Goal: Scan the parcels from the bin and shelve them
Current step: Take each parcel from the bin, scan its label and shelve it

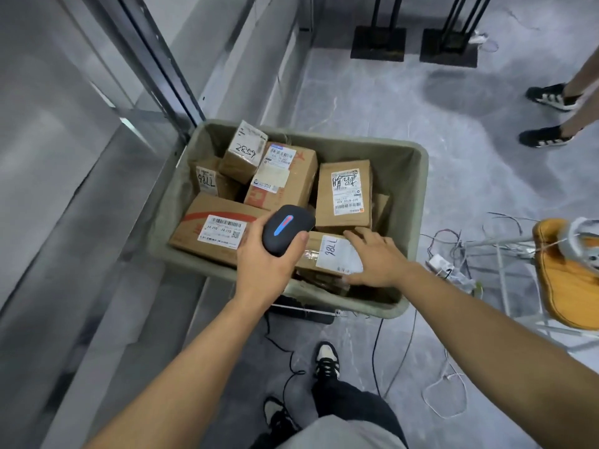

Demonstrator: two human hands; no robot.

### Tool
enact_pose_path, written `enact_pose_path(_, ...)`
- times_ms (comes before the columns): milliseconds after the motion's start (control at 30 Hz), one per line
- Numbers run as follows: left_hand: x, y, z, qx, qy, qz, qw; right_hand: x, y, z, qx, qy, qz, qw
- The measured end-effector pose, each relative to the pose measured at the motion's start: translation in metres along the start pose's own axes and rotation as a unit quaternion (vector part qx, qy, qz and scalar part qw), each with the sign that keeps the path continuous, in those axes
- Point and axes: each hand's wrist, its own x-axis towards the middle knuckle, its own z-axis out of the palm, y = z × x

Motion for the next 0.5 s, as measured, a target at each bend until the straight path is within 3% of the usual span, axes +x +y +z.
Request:
enact_pose_path(200, -0.001, 0.005, -0.008, -0.017, 0.004, -0.01, 1.0, -0.006, -0.004, 0.0, -0.019, 0.026, -0.007, 0.999)
enact_pose_path(500, -0.014, 0.019, -0.041, -0.04, 0.043, 0.041, 0.997, -0.052, -0.017, -0.06, 0.037, 0.201, -0.029, 0.978)
